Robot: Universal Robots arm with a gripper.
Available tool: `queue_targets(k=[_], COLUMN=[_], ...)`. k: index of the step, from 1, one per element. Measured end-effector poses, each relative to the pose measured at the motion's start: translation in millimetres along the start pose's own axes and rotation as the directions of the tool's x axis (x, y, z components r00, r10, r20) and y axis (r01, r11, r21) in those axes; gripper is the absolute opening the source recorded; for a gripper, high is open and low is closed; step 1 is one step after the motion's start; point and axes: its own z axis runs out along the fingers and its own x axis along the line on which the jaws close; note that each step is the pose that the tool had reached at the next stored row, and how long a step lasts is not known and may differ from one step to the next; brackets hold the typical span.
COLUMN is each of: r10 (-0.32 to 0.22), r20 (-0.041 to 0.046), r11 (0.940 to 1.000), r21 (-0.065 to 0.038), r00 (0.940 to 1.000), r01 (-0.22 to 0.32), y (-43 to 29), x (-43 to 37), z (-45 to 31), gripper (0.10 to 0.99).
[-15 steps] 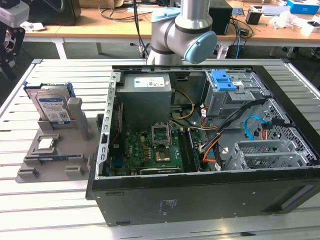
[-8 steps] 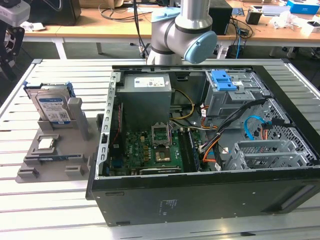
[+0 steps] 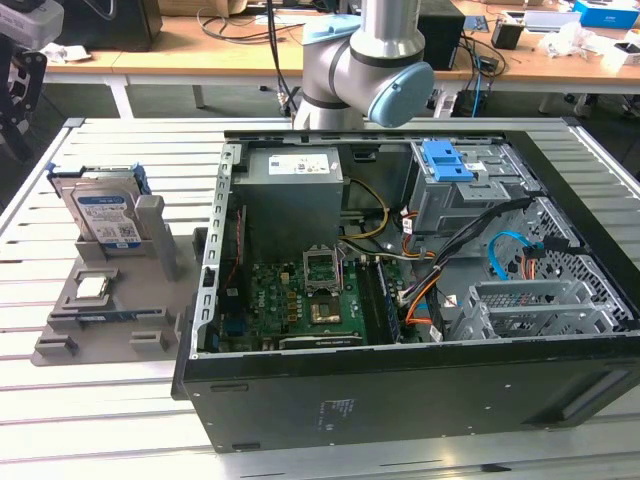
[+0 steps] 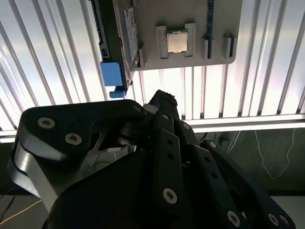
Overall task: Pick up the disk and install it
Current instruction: 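Pick up the disk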
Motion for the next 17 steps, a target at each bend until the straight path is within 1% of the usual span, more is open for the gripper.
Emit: queue_targets(k=[2, 6, 8, 12, 15, 17], r10=[-0.025, -0.055, -0.081, -0.136, -0.166, -0.192], r20=[-0.0008, -0.0019, -0.0028, -0.0055, -0.0069, -0.0077], r11=[0.9997, 0.9985, 0.9967, 0.9907, 0.9861, 0.9813], r21=[-0.001, -0.001, -0.002, -0.003, -0.004, -0.005], r00=[0.9997, 0.9985, 0.9967, 0.9907, 0.9861, 0.9813], r01=[0.025, 0.055, 0.081, 0.136, 0.166, 0.192], y=[0.0, 0.0, 0.0, -0.1, 0.0, 0.0], x=[0.0, 0.0, 0.0, 0.0, 0.0, 0.0], z=[0.0, 0.0, 0.0, 0.0, 0.0, 0.0], gripper=[0.106, 0.106, 0.106, 0.106, 0.106, 0.106])
